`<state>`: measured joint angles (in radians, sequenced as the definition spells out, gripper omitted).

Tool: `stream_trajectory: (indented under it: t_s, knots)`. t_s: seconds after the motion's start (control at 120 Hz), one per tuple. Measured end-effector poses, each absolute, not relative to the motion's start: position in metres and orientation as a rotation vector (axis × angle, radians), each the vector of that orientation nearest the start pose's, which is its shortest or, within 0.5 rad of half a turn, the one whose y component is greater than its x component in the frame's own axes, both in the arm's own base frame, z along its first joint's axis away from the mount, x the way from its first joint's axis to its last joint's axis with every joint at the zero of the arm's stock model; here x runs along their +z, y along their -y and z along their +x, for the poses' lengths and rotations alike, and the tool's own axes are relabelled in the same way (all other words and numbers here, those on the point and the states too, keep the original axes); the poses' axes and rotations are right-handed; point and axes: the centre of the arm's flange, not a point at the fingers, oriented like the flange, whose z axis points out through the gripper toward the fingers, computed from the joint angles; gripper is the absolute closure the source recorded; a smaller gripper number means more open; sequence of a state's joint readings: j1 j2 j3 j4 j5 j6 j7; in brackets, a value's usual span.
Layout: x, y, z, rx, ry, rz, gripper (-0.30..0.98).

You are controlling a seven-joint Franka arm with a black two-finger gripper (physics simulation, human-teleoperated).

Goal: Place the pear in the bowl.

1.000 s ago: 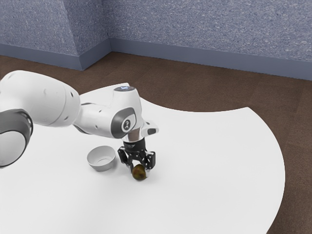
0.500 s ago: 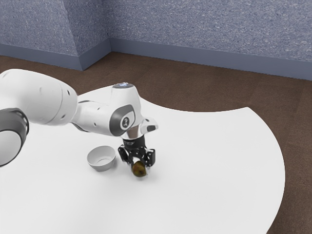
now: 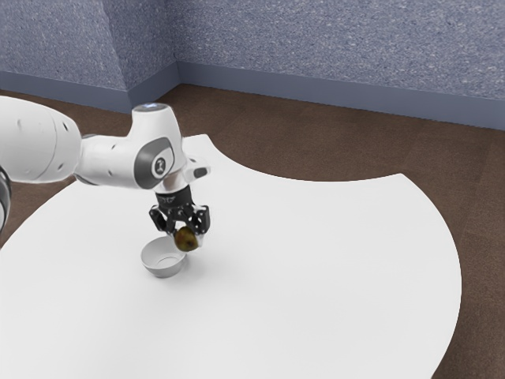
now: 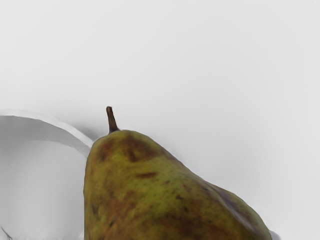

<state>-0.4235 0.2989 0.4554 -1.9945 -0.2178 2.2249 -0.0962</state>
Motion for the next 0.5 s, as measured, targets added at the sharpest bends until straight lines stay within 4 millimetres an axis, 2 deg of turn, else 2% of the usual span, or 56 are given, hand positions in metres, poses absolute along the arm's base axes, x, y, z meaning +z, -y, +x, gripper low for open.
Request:
stream_trajectory:
  t_s: [0.092, 0.233, 0.442, 0.5]
  knots:
    - [0.321, -0.024, 0.592, 0.071, 0.443, -3.131, 0.56]
    - [0.313, -0.047, 0.584, 0.113, 0.498, -3.106, 0.55]
    - [0.3, -0.066, 0.581, 0.153, 0.549, -3.082, 0.56]
    - [0.297, -0.066, 0.581, 0.162, 0.549, -3.079, 0.5]
